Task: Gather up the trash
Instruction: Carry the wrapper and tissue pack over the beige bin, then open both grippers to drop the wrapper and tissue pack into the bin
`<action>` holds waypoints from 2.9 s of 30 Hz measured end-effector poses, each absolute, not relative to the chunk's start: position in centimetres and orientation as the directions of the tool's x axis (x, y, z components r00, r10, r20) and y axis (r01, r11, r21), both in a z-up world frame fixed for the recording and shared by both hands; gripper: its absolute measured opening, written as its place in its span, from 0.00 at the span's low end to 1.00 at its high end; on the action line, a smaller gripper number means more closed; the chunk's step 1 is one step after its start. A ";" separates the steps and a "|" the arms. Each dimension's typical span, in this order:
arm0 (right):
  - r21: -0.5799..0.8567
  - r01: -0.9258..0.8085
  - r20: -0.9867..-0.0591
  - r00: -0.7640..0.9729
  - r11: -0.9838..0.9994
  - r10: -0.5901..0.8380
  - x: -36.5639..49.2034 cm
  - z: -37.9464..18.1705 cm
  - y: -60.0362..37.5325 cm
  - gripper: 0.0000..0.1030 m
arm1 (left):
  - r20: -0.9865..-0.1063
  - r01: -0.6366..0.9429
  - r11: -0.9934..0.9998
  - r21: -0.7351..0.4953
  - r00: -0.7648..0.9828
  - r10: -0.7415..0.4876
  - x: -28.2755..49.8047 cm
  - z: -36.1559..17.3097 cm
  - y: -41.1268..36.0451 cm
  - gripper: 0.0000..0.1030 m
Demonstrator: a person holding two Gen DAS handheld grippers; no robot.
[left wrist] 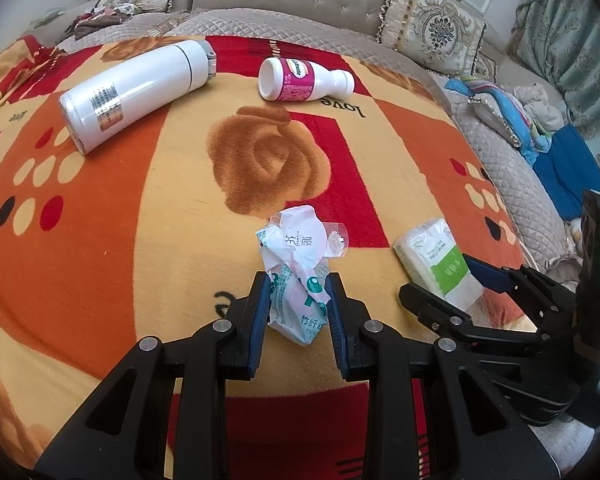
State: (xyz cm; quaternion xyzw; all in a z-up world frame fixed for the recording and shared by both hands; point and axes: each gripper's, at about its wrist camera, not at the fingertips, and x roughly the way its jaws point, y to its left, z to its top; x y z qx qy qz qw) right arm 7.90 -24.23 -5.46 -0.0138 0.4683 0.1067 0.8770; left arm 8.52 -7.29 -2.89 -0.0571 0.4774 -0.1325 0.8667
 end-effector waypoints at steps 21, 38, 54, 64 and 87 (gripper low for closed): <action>0.130 -0.141 -0.751 0.632 0.981 0.190 2.7 -2.4 -29.3 0.44 | -0.789 0.279 0.934 -0.222 0.511 -0.341 6.5 -0.9 -12.5 0.25; 0.137 0.117 -0.742 0.670 0.984 0.024 -2.5 -1.2 -42.5 0.44 | -0.787 0.477 0.843 -0.250 0.407 -0.464 4.2 0.0 -24.1 0.25; 0.168 0.283 -0.773 0.632 0.944 -0.052 -5.8 -3.7 -50.8 0.44 | -0.793 0.591 0.741 -0.317 0.263 -0.549 2.7 -1.0 -34.2 0.25; 0.190 0.323 -0.795 0.605 0.927 -0.048 -6.3 -5.7 -53.0 0.44 | -0.800 0.604 0.731 -0.317 0.243 -0.548 2.9 -2.2 -37.2 0.25; 0.234 0.347 -0.819 0.574 0.908 -0.008 -5.0 -8.2 -54.0 0.47 | -0.796 0.581 0.758 -0.296 0.288 -0.532 4.4 -2.7 -37.7 0.51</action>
